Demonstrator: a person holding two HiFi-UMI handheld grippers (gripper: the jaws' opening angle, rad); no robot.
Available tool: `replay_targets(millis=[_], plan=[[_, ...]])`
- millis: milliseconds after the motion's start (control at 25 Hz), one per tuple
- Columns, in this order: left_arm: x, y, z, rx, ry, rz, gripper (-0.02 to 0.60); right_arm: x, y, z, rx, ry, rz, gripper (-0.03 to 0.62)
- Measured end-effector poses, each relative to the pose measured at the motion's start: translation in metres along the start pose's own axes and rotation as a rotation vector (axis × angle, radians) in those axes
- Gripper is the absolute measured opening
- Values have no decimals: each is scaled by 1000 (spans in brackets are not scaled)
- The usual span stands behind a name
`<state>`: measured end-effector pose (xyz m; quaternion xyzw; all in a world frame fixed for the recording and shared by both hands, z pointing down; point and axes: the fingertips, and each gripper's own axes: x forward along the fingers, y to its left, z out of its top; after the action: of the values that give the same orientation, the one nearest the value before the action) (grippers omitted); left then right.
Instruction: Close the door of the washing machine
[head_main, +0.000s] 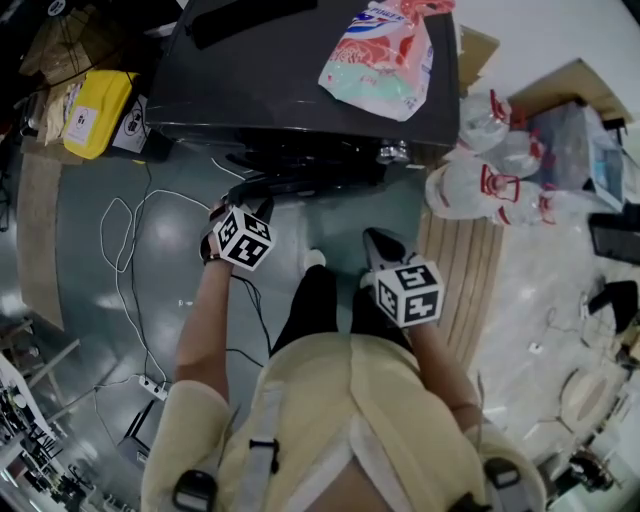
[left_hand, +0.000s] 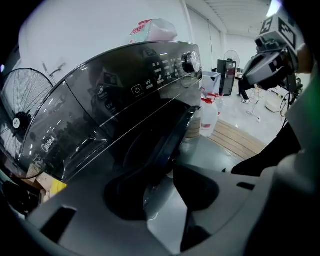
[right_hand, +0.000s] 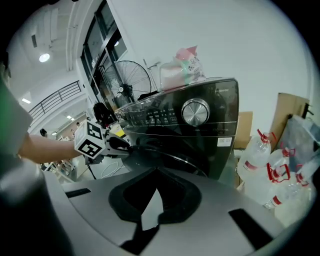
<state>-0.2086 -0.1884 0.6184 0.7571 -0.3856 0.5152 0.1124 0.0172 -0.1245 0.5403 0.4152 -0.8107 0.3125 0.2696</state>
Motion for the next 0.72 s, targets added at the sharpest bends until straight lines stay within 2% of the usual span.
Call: replay_targets(millis=[720], plan=[[18,35,20,39,-20,62,152,2,-13,2,30,-1,-36,5]])
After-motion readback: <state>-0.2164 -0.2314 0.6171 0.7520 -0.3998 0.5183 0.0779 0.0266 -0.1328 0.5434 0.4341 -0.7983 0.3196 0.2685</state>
